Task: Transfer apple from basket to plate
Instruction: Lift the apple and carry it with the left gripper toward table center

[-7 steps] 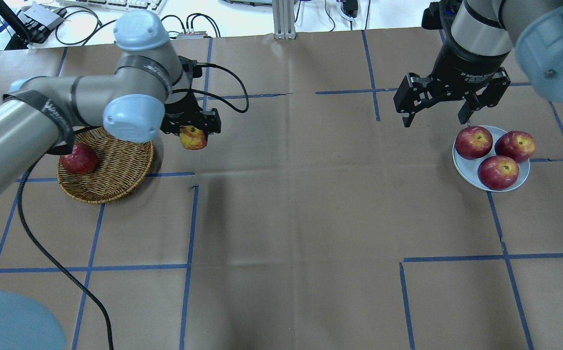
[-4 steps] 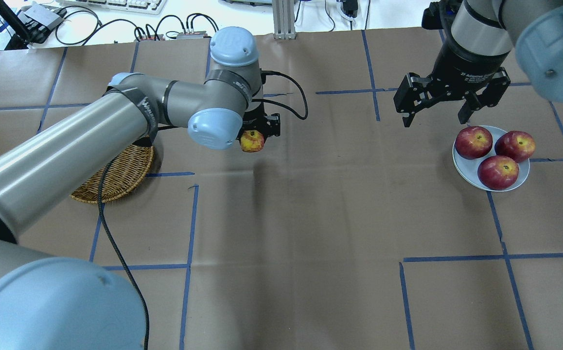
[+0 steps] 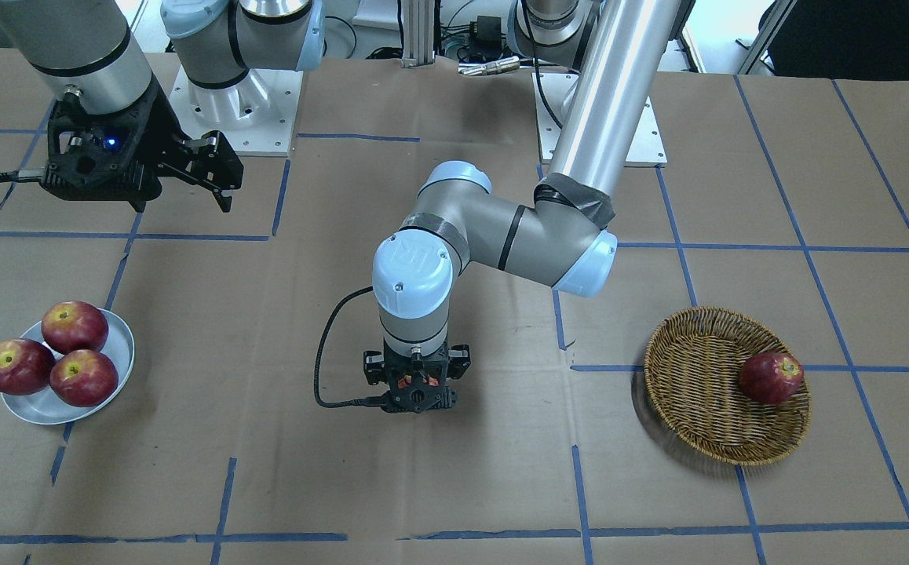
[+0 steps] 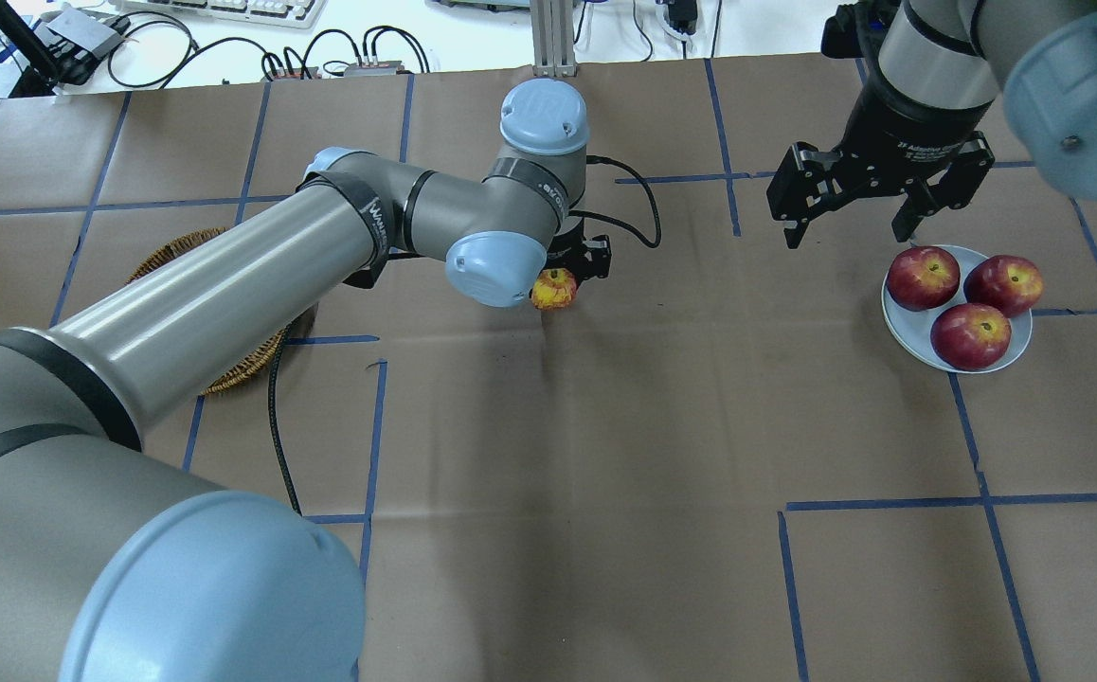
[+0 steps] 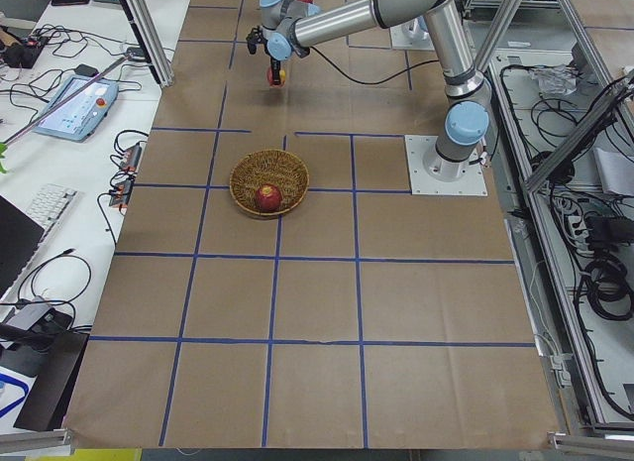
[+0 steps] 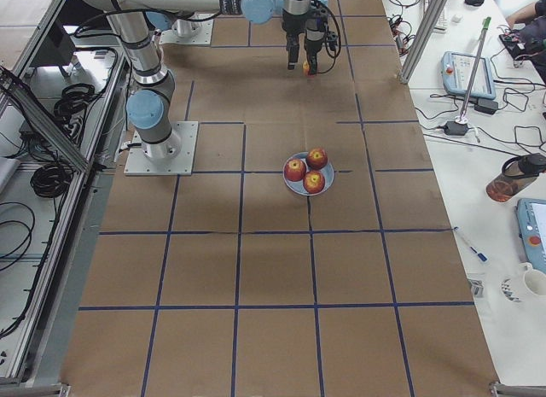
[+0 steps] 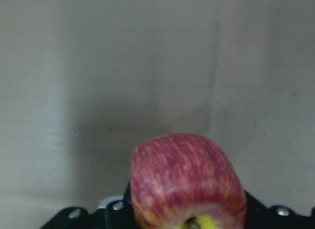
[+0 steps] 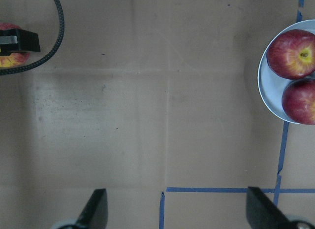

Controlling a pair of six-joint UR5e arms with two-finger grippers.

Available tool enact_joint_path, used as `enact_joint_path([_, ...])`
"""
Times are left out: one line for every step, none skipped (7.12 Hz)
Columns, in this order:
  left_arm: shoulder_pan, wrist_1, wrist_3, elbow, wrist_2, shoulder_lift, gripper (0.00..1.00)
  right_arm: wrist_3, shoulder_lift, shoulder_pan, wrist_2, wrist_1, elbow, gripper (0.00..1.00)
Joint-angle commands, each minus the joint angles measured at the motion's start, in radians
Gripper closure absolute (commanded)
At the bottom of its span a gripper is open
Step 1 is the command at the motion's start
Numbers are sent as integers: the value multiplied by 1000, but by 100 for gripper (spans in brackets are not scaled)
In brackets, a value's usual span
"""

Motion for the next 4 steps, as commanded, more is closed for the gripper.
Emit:
enact_joint_path([-7,4,-8,-17,-19,-3,60,-1,1,0,0,1,0,0])
enact_joint_path([-7,4,-8,-17,-48,-7,60,1,1,0,0,-1,0,0])
enact_joint_path([-9,4,-9,-17,-48,-11,57,-1,1,0,0,-1,0,0])
enact_joint_path([-9,3,-8,-18,-46,-11,48,1,1,0,0,-1,0,0])
